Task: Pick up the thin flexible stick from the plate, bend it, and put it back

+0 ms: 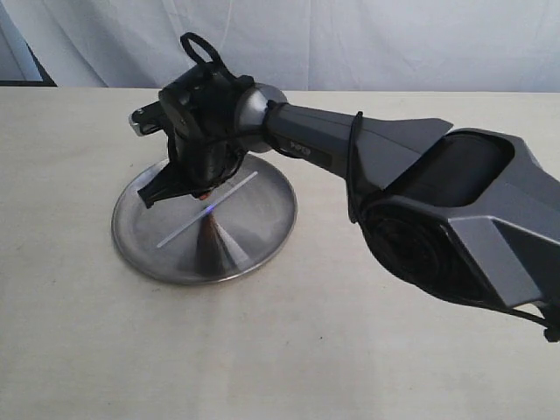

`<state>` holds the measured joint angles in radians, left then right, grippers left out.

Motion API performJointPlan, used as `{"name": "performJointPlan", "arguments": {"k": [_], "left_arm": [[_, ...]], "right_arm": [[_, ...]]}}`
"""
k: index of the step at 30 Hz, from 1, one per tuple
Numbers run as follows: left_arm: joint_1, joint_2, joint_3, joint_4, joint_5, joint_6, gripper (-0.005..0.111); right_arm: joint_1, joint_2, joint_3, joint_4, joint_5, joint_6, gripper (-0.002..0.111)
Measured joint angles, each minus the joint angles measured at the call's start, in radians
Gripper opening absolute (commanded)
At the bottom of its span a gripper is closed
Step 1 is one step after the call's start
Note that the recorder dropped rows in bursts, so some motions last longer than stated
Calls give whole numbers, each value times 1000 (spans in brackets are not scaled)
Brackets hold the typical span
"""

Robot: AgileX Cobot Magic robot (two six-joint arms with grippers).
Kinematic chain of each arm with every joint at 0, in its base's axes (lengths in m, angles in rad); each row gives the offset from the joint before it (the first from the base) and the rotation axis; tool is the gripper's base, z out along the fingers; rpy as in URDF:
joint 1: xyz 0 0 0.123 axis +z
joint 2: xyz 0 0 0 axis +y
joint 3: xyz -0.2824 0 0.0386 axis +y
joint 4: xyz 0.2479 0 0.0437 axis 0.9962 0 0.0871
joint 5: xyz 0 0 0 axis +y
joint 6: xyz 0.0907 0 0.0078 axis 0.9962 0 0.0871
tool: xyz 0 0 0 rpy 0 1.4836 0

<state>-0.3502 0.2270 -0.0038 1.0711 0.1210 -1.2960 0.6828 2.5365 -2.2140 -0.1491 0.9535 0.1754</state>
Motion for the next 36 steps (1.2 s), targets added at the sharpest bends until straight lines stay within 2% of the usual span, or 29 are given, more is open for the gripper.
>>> {"name": "performJointPlan", "arguments": {"k": [4,7,11,12,13,20,24,36], "left_arm": [[0,0,0,0,0,0,0],[0,0,0,0,0,0,0],[0,0,0,0,0,0,0],[0,0,0,0,0,0,0],[0,0,0,0,0,0,0],[0,0,0,0,0,0,0],[0,0,0,0,0,0,0],[0,0,0,0,0,0,0]], "right_arm": [[0,-23,0,-6,7,-9,1],[0,-33,0,-39,14,-45,9],[-6,-33,0,-70,52,42,32],[-10,-33,0,-72,56,82,43],[-12,-33,0,-69,58,137,47],[-14,-21,0,23,-17,401,48],[-14,21,0,87,2,472,47],[-5,34,-12,85,71,502,47]]}}
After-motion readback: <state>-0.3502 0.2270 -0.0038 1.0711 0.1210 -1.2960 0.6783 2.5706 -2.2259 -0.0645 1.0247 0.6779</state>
